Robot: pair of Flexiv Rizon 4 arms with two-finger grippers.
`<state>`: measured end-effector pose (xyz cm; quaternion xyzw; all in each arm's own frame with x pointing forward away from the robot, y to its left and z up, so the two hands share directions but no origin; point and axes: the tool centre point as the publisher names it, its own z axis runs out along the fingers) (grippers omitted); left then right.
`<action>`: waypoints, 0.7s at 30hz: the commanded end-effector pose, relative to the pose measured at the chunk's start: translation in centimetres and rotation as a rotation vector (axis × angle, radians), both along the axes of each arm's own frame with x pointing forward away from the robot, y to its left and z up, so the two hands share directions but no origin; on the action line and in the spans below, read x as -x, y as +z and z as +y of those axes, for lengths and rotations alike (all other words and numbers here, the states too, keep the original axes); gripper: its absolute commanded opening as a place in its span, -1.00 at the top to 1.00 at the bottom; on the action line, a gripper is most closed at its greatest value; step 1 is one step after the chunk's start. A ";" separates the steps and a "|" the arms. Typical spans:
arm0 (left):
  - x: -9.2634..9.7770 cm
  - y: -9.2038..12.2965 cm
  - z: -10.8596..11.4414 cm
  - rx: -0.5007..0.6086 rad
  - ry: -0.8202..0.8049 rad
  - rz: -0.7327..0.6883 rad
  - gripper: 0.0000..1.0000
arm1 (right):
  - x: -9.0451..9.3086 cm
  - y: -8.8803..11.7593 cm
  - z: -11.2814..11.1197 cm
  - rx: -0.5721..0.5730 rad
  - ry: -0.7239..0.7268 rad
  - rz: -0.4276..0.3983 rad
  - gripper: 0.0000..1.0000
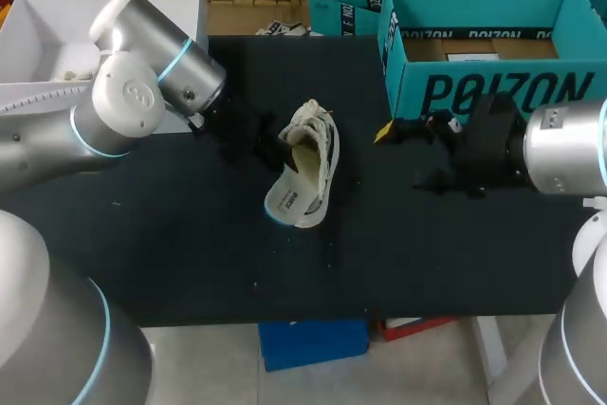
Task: Take the shoe out of the shoebox, open the shoe tongue, remove and reinsert the insole, then place the shoe into the shoebox
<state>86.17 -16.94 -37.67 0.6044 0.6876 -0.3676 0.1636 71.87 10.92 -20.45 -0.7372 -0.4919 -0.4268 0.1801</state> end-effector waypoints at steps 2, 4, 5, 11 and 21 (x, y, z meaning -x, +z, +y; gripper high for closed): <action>-0.3 -0.3 -0.5 -0.012 0.004 0.001 0.16 | 0.0 0.0 0.0 0.000 0.000 0.000 -1.00; -0.3 -0.2 -0.6 -0.013 0.005 0.000 0.12 | 0.0 0.0 0.0 0.000 0.000 0.000 -1.00; -0.2 -0.1 -0.7 -0.012 0.004 -0.002 0.11 | 0.0 0.0 0.0 0.000 0.000 0.000 -1.00; 0.4 0.8 -0.7 -0.005 -0.007 -0.013 0.08 | 0.0 0.0 0.0 0.000 0.000 0.000 -1.00; 2.4 1.8 -0.3 0.017 -0.040 -0.015 0.13 | 0.0 0.0 0.0 0.000 0.000 0.000 -1.00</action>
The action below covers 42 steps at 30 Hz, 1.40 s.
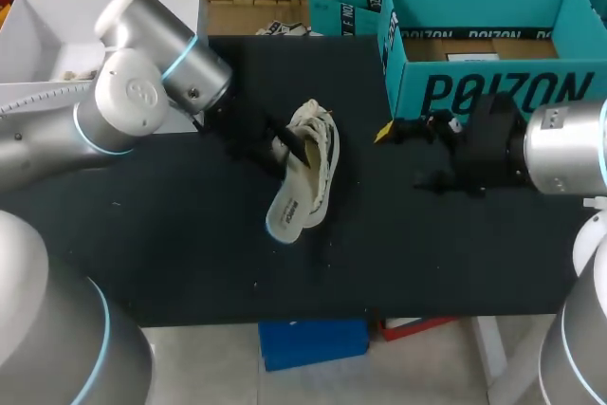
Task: Take the shoe out of the shoebox, open the shoe tongue, remove and reinsert the insole, then place the shoe into the shoebox
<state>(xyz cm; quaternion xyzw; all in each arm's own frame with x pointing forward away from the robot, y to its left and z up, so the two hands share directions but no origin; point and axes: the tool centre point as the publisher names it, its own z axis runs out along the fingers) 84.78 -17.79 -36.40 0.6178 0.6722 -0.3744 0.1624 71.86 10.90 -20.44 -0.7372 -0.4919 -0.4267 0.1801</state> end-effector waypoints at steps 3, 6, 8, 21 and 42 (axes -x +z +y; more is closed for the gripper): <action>1.7 0.6 0.6 0.005 -0.012 -0.007 0.13 | 0.0 0.0 0.0 0.000 0.000 0.000 -1.00; 2.5 0.6 0.7 0.003 -0.033 -0.002 0.12 | 0.0 0.0 0.0 0.000 0.000 0.000 -1.00; 3.0 0.4 0.7 0.000 -0.047 0.003 0.15 | 0.0 0.0 0.0 0.000 0.000 0.000 -1.00; 4.1 1.2 1.4 0.026 -0.065 -0.001 0.70 | 0.0 0.0 0.0 0.000 0.000 0.000 -1.00; 4.0 1.4 1.3 0.160 -0.089 0.123 1.00 | 0.0 0.0 0.0 0.000 0.000 0.000 -1.00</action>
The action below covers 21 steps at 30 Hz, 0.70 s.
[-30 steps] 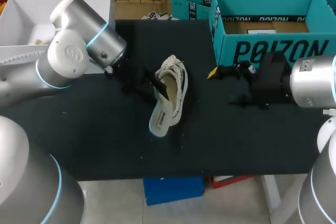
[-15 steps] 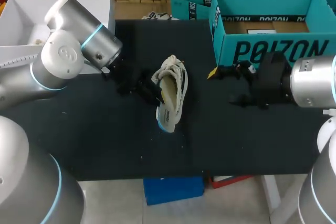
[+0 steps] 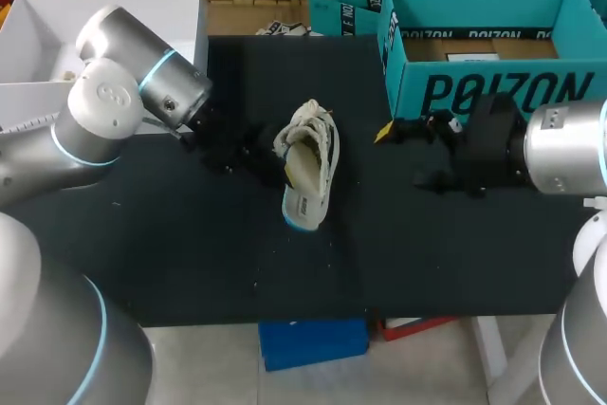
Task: Take the shoe out of the shoebox, open the shoe tongue, remove and reinsert the insole, then place the shoe into the shoebox
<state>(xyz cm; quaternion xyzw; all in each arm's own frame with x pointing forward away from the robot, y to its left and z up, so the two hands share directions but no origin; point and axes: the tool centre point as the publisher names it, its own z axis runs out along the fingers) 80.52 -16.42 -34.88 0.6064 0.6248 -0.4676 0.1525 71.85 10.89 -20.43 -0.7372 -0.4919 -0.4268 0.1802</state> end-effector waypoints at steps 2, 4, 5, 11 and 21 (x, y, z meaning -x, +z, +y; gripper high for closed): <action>-0.3 -0.1 -0.1 0.016 -0.008 -0.002 1.00 | 0.0 0.0 0.1 0.000 0.000 0.000 -1.00; -0.6 -0.2 -0.2 0.016 -0.006 -0.004 1.00 | 0.0 0.0 0.1 0.000 0.000 0.000 -1.00; -0.7 -0.3 -0.2 0.014 -0.001 -0.009 1.00 | 0.0 0.0 0.1 0.000 0.000 0.000 -1.00; -1.3 -0.3 -0.5 0.008 0.009 -0.059 1.00 | 0.0 0.0 0.1 0.000 0.000 0.000 -1.00; -2.6 -0.8 -1.0 0.015 0.037 -0.085 1.00 | 0.0 0.0 0.1 0.000 0.000 0.000 -1.00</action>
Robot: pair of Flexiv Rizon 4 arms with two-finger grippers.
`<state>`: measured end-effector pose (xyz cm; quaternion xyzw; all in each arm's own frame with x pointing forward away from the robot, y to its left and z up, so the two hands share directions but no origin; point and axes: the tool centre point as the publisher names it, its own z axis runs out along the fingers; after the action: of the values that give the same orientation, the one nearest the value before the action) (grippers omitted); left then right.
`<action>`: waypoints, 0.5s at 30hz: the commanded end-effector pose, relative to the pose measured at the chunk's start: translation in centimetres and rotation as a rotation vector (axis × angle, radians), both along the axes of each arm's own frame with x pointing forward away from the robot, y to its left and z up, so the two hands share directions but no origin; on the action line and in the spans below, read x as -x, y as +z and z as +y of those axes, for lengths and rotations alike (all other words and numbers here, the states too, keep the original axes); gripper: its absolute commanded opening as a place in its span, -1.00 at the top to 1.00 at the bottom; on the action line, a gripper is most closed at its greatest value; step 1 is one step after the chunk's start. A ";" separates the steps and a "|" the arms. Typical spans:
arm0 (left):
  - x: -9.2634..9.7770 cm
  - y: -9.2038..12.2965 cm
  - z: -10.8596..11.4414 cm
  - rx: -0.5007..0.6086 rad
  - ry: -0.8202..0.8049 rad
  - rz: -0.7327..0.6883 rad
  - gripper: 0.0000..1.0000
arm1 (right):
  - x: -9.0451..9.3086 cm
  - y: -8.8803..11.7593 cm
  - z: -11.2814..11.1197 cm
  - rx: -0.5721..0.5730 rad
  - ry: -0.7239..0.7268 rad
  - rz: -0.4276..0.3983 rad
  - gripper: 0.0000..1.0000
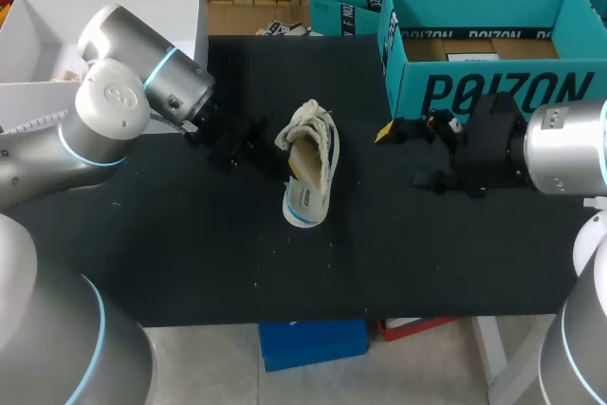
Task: Take the shoe out of the shoebox, open the shoe tongue, remove and reinsert the insole, then place the shoe into the shoebox
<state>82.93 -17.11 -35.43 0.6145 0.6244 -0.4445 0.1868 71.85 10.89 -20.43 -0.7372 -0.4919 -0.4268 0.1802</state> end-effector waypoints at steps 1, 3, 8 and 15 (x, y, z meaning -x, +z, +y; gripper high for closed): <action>-0.3 -0.3 -0.3 0.005 0.015 -0.011 1.00 | 0.0 0.0 0.1 0.000 0.000 0.000 -1.00; -0.5 -0.3 -0.2 0.012 0.023 -0.015 1.00 | 0.0 0.0 0.1 0.000 0.000 0.000 -1.00; -1.5 -0.9 0.0 0.023 0.052 -0.029 1.00 | 0.0 0.0 0.1 0.000 0.000 0.000 -1.00; -1.2 0.2 -0.2 0.075 0.045 -0.050 1.00 | 0.0 0.0 0.1 0.000 0.000 0.000 -1.00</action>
<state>84.53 -17.48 -35.42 0.6036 0.6175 -0.4489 0.2299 71.85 10.89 -20.43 -0.7372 -0.4919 -0.4268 0.1802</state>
